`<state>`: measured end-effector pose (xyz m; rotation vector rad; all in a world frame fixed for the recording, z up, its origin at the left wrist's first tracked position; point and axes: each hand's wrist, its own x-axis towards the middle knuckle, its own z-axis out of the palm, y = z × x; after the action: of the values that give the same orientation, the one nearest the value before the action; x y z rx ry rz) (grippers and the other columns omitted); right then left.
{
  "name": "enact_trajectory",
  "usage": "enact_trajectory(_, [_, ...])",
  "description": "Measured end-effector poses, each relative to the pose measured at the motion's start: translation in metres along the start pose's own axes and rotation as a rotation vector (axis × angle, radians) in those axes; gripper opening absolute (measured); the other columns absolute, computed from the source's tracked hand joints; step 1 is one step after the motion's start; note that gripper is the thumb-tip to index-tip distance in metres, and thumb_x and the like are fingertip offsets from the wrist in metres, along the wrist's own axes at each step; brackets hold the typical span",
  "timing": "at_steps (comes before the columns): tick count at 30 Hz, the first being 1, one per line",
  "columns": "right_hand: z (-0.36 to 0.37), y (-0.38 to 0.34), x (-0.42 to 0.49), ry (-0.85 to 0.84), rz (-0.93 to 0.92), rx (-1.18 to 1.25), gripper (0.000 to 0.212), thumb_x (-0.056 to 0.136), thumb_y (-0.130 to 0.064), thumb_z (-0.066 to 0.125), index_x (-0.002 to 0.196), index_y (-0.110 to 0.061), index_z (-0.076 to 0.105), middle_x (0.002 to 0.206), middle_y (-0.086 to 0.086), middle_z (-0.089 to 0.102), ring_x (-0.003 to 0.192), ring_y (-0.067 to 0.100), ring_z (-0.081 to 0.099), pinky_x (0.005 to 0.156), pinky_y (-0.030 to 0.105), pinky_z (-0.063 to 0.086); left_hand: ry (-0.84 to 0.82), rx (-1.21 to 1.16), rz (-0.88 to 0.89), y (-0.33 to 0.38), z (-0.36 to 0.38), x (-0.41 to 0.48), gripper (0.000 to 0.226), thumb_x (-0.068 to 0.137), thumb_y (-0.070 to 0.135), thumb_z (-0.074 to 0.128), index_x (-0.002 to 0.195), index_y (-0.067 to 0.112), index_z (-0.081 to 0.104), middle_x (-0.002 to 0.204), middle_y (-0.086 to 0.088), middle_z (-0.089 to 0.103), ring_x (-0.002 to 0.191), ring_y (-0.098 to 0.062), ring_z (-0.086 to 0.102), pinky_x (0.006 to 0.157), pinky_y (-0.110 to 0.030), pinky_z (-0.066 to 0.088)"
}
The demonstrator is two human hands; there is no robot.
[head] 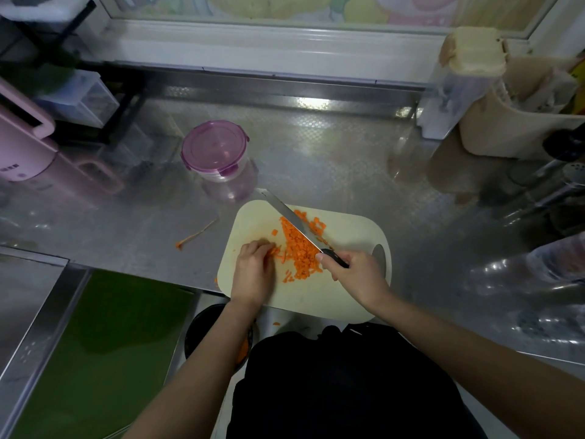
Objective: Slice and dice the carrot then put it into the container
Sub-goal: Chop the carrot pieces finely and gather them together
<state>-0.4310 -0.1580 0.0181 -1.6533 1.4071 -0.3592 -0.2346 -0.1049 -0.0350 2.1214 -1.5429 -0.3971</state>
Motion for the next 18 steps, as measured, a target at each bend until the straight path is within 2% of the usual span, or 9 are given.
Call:
enact_trajectory(3, [0.002,-0.001,-0.001,-0.004,-0.011,0.015,0.05,0.087,-0.049,0.058,0.066,-0.005,0.066,0.05,-0.003,0.052,0.046,0.009,0.046,0.051,0.024,0.03,-0.054,-0.019,0.017,-0.004,-0.007,0.002,0.04,0.079,-0.003,0.062,0.117,0.008,0.064,0.112,-0.01,0.065,0.104,-0.03,0.056,0.094,-0.031,0.037])
enact_trajectory(5, [0.005,-0.003,-0.001,0.004,-0.015,0.04,0.051,0.088,-0.048,0.058,0.064,-0.003,0.063,0.046,-0.006,0.048,0.042,0.005,0.043,0.049,0.02,0.029,-0.086,-0.044,-0.016,-0.005,-0.012,0.003,0.049,0.077,0.004,0.065,0.125,0.014,0.058,0.117,-0.007,0.062,0.109,-0.026,0.053,0.097,-0.032,0.035])
enact_trajectory(7, [0.008,-0.005,-0.002,0.007,-0.011,0.077,0.05,0.089,-0.048,0.056,0.065,-0.005,0.064,0.048,-0.005,0.048,0.042,0.005,0.042,0.048,0.019,0.03,-0.113,-0.041,-0.071,-0.004,-0.015,0.002,0.058,0.075,0.019,0.067,0.131,0.019,0.052,0.123,-0.003,0.057,0.118,-0.023,0.047,0.101,-0.03,0.027])
enact_trajectory(9, [0.013,-0.007,-0.002,-0.003,0.006,0.129,0.048,0.089,-0.048,0.055,0.067,-0.007,0.066,0.052,-0.002,0.05,0.045,0.008,0.044,0.05,0.02,0.032,-0.123,-0.024,-0.145,-0.001,-0.015,0.002,0.067,0.071,0.039,0.061,0.134,0.019,0.047,0.129,-0.001,0.051,0.124,-0.022,0.039,0.105,-0.031,0.022])
enact_trajectory(11, [0.016,-0.008,-0.001,-0.005,0.016,0.158,0.047,0.09,-0.047,0.055,0.066,-0.008,0.066,0.052,-0.001,0.051,0.046,0.008,0.045,0.052,0.021,0.034,-0.12,0.014,-0.212,0.004,-0.011,0.003,0.071,0.072,0.052,0.06,0.133,0.02,0.046,0.13,-0.001,0.046,0.125,-0.021,0.035,0.106,-0.033,0.02])
enact_trajectory(15, [0.02,-0.01,0.001,0.001,0.004,0.142,0.049,0.089,-0.048,0.054,0.066,-0.006,0.066,0.051,-0.002,0.051,0.046,0.008,0.046,0.053,0.024,0.036,-0.126,0.139,-0.198,0.015,-0.003,0.007,0.064,0.077,0.048,0.067,0.129,0.019,0.045,0.126,-0.005,0.04,0.12,-0.025,0.033,0.101,-0.036,0.024])
enact_trajectory(18, [0.02,-0.011,0.001,0.003,-0.008,0.146,0.047,0.09,-0.047,0.054,0.064,-0.01,0.066,0.05,-0.005,0.05,0.044,0.005,0.045,0.053,0.021,0.036,-0.148,0.168,-0.153,0.018,-0.004,0.01,0.041,0.084,0.031,0.062,0.121,0.016,0.052,0.121,-0.007,0.043,0.115,-0.027,0.036,0.093,-0.034,0.025])
